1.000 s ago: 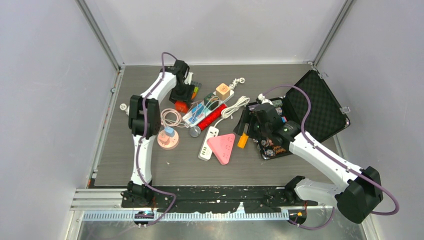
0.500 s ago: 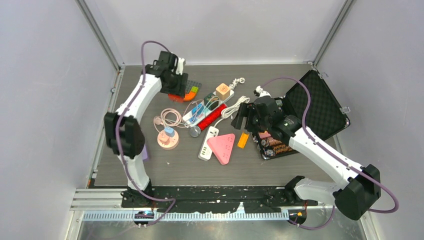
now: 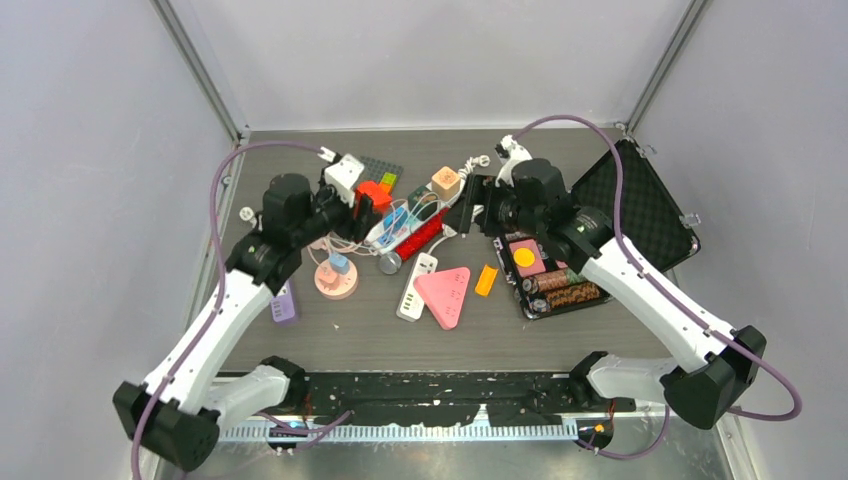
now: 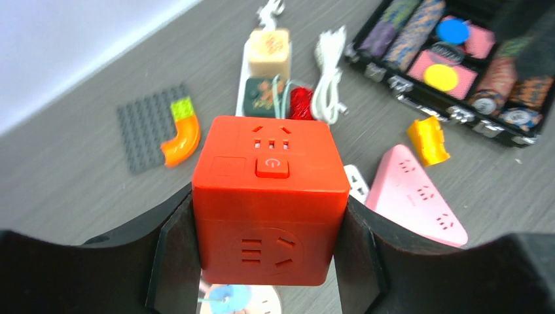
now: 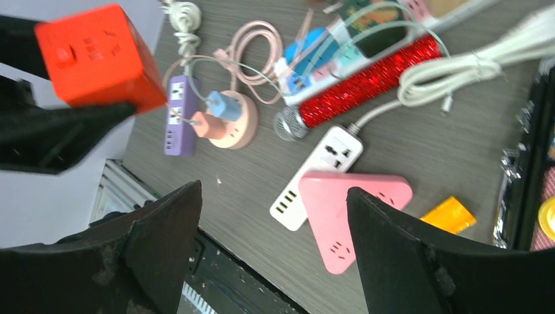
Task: Insert the plug
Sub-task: Pick up the plug from the center of the board.
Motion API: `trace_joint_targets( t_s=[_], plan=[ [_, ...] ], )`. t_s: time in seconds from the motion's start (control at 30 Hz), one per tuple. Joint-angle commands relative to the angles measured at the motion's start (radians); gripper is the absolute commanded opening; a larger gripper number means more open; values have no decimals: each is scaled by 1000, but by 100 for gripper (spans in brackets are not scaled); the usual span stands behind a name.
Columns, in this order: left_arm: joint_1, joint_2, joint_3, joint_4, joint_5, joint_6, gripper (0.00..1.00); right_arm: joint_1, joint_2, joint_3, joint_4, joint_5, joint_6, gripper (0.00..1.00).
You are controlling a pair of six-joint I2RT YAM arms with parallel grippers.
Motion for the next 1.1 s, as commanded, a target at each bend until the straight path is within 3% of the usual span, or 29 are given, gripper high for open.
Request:
trace_joint_targets(
  t_s=[0.0,0.27,0.5,0.73,0.87,1.07],
  plan=[
    [-39,-141,-94,305,111,115,0,33,37,144,-6,-52,-80,86],
    [-44,-196,-98,366,340,131,0,57,100,290,-14,-98,-220,89],
    [-44,-169,18,223,565,58,0,57,53,251,144,-524,-558,89],
    [-44,-147,129,11,768,31,0,57,25,251,112,-735,-824,89],
    [-44,-124,175,-80,835,26,0,60,28,261,111,-845,-839,88],
    [-44,-116,177,-70,850,-43,1,89,26,275,149,-907,-797,87]
  ],
)
